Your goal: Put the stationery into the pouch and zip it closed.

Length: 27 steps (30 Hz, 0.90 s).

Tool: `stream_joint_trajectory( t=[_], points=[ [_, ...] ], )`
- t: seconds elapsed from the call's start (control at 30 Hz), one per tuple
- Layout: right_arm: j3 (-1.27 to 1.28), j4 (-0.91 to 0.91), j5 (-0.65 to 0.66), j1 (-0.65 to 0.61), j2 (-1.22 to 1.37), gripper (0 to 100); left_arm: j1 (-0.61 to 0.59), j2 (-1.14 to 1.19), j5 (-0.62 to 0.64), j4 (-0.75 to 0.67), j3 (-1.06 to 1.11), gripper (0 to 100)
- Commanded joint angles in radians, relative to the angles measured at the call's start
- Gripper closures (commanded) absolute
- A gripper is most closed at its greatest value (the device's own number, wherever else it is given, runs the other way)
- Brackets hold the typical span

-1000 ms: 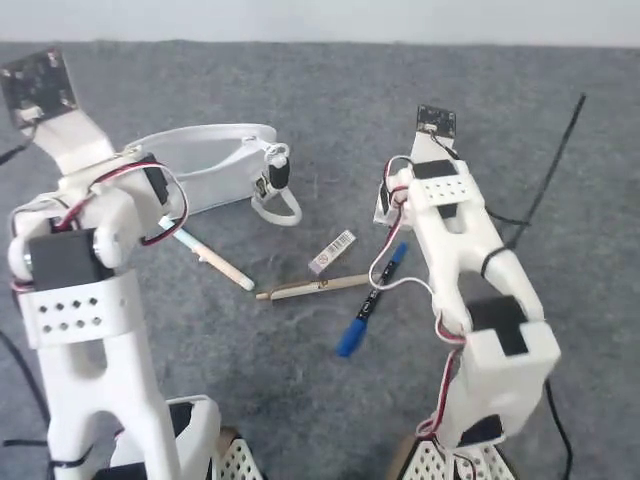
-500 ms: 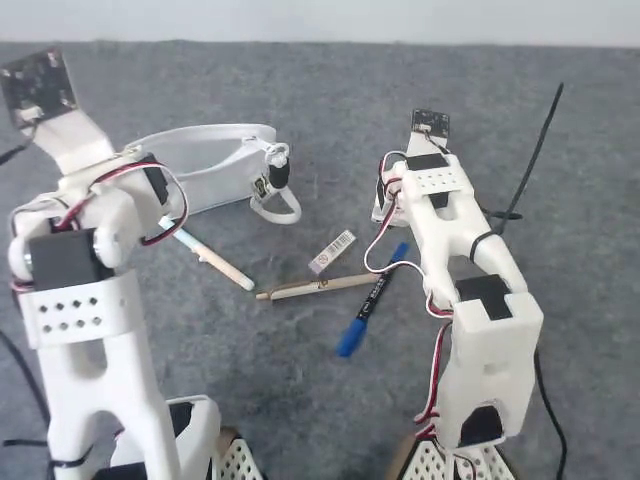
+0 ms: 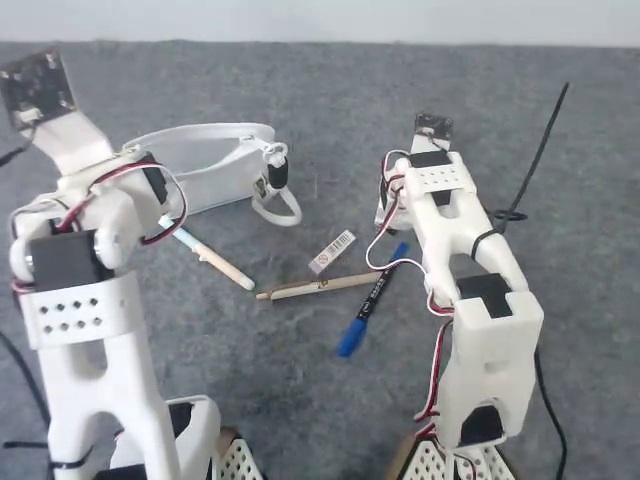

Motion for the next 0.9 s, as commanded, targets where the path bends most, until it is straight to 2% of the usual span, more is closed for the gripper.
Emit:
stream_joint_trajectory(
  t=[0.0, 0.2, 0.43, 0.87],
  points=[
    [-0.041, 0.076, -0.012, -0.027, -0.001, 82.3, -0.003, -0.006, 0.009, -0.026, -0.005, 99],
    [-0.083, 0.171, -0.017, -0.058, 0.007, 84.7, -0.005, -0.006, 0.008, -0.026, -0.005, 99],
    [-0.084, 0.176, -0.015, -0.050, -0.001, 99.6, -0.005, -0.006, 0.008, -0.026, -0.005, 99],
    [-0.245, 0.395, -0.009, -0.058, -0.067, 99.2, -0.002, -0.006, 0.008, -0.028, -0.005, 99]
  ],
)
